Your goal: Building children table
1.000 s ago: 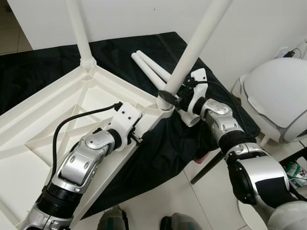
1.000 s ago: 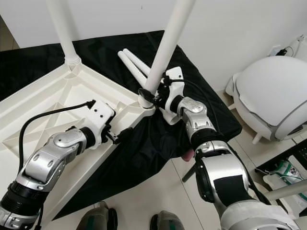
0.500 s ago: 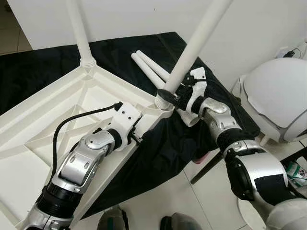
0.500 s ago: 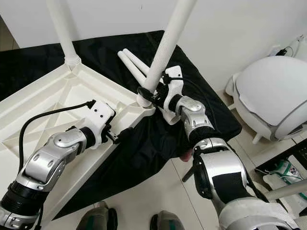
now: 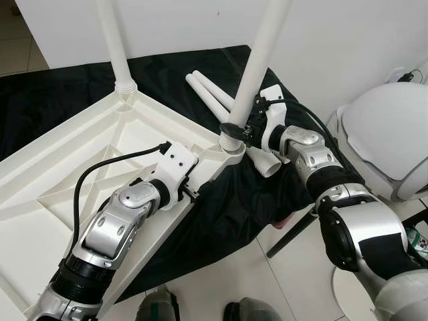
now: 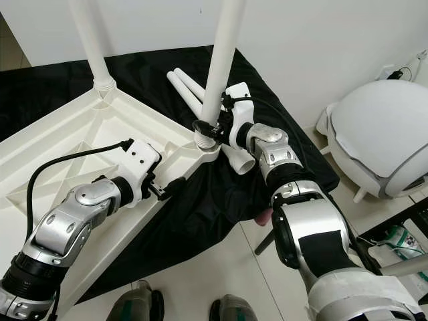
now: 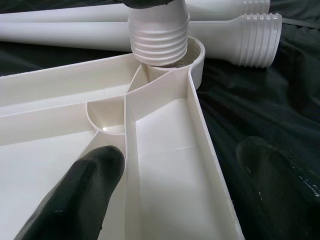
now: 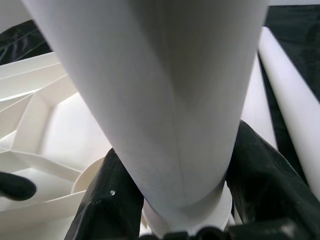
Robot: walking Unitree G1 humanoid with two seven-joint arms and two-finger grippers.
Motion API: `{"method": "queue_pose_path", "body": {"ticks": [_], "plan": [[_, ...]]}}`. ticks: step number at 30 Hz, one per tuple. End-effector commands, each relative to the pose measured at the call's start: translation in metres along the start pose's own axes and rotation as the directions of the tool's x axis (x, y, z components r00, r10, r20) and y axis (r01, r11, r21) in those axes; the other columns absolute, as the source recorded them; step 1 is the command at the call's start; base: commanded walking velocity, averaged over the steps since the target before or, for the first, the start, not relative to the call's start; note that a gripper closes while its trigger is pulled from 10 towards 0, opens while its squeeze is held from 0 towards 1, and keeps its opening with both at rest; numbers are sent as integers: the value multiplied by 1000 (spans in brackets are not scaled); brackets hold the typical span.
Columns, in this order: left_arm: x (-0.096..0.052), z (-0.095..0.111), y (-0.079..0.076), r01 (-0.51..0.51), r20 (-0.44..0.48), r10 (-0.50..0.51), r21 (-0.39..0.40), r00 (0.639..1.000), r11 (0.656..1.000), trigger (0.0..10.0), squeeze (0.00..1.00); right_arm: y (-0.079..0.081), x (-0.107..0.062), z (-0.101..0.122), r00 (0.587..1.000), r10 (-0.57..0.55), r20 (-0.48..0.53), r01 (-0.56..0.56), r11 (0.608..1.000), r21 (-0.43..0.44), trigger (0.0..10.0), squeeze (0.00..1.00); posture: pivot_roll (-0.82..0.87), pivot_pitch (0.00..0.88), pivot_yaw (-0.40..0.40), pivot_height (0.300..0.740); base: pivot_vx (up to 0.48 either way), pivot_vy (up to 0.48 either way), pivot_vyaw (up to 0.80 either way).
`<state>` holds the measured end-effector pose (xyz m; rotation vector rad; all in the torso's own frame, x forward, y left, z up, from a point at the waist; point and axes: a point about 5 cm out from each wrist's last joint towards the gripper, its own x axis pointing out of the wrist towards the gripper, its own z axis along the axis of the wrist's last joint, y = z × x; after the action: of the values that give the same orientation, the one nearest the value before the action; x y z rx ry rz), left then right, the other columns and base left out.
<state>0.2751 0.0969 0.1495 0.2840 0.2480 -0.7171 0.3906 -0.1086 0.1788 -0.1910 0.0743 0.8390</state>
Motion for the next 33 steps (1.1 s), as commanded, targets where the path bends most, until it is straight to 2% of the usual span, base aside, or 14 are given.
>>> {"method": "queue_pose_path", "body": {"ticks": [1,12,23,33], "plan": [[1,-1,0,13,-6,-13,14,1000,1000,10000,0,0,0,4,1000,20,10,-20,1000,0,10000,0,-11,3,-30,740,0,0,0],[0,-1,1,6,-5,-6,13,1000,1000,10000,0,-1,-8,4,998,63,10,-63,998,9,10000,0,-19,17,-22,740,0,0,0],[3,2,3,4,7,-4,22,1000,1000,10000,0,-11,-21,2,1000,2,17,-3,1000,28,10000,0,-36,22,-5,740,0,0,0],[4,4,3,8,13,-8,26,1000,1000,10000,0,-2,-18,-5,1000,20,0,-20,999,47,10000,0,-39,21,-2,740,0,0,0]]}}
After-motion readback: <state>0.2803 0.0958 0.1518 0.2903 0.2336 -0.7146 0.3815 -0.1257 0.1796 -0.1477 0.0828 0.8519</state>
